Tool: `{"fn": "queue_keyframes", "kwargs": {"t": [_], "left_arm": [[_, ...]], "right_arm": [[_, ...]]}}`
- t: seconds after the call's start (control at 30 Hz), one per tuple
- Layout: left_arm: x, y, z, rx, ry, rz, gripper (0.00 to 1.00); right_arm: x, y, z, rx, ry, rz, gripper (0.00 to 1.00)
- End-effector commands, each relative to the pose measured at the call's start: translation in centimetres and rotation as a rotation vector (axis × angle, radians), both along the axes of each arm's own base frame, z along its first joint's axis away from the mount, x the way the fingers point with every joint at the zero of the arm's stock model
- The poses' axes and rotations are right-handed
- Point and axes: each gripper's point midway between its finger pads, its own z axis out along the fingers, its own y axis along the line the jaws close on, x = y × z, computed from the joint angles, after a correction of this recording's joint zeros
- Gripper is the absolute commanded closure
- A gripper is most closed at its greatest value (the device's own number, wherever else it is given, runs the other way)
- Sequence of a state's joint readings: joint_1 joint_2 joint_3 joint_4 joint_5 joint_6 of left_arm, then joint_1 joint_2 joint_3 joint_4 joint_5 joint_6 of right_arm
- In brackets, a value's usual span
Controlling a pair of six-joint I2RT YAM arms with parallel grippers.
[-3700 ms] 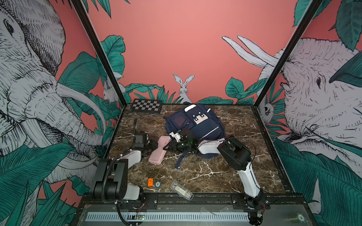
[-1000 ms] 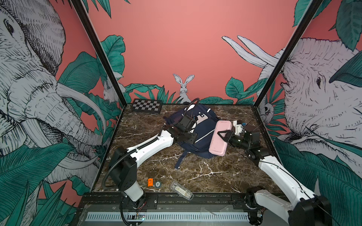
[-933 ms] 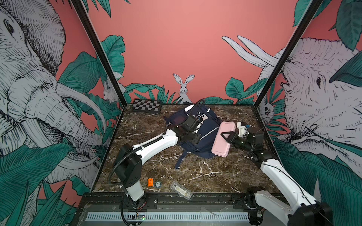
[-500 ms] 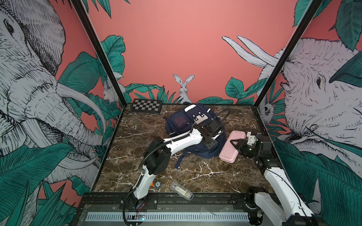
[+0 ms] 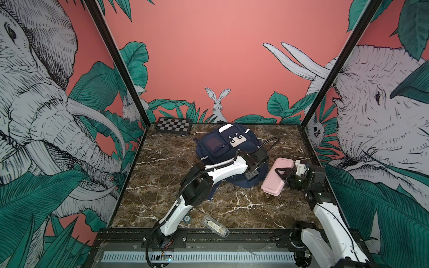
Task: Pack books, pencil case, and school supplies into a backpack
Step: Open the student bag at the top-center of the table.
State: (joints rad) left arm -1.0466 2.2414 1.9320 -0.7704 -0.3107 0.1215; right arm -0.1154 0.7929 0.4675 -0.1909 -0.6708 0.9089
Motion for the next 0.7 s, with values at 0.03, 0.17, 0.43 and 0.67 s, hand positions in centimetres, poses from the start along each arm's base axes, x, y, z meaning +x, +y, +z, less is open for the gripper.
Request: {"fn": "queue_keyframes", "kwargs": {"t": [0.03,0.17,0.43,0.67], "left_arm": [[0.7,-0.2,1.2,0.001,-0.058,0.006,0.57],[1.1,-0.2,0.1,0.039,-0.053,0.013,0.72],[1.8,0.5,1.7,0.056,-0.046,0.005,1.00],[2.8,1.0,9.0,-0.081,-0.126,0.035,1.00]], "right_arm": [[0.2,0.2,0.5,0.009,-0.048,0.019,0.98],[0.4,0.2,0.2,0.016,-0.048,0.017,0.98],[0.6,-0.1,0.6,0.015,-0.053,0.004,0.99],[0.9,-0.1,0.7,0.026,-0.063,-0.003,0.99]]}}
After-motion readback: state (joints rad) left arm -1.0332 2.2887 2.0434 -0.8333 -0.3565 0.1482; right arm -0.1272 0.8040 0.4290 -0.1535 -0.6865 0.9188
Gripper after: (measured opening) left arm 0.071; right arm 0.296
